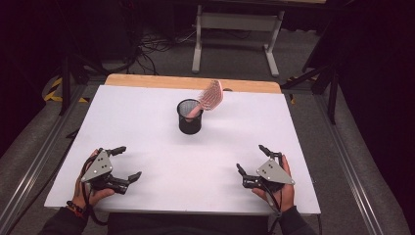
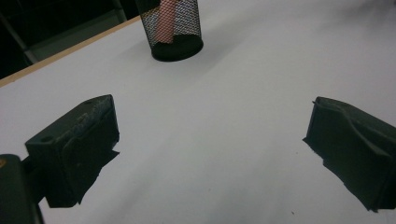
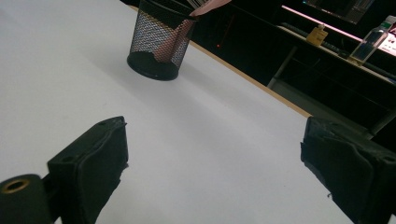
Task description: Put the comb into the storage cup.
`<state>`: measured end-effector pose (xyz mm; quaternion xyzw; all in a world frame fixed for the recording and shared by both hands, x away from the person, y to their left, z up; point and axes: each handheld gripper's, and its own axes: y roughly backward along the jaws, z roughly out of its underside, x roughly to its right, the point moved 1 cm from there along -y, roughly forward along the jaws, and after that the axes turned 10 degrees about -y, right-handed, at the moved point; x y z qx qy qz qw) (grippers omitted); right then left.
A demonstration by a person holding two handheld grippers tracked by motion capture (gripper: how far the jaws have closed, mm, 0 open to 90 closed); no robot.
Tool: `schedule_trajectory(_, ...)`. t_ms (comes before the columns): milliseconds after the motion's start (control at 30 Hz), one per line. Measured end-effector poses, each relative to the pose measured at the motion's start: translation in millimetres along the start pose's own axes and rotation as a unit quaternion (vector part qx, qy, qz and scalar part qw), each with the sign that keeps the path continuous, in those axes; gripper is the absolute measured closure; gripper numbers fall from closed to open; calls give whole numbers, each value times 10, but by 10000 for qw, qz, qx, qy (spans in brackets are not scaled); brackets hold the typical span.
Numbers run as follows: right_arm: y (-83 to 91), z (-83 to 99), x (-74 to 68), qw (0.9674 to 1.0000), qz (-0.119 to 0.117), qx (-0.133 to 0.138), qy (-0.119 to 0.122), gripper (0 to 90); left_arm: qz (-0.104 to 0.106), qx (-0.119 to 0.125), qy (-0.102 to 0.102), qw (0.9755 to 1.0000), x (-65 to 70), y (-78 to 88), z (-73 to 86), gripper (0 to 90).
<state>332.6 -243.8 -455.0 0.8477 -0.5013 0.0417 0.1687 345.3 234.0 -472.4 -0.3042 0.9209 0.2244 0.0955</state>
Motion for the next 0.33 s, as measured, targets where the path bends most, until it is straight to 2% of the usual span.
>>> schedule_trajectory(333,-26,17,12,9999,-38,-60,-98,75,-8,26,39,10000,-8,-2,-1,34)
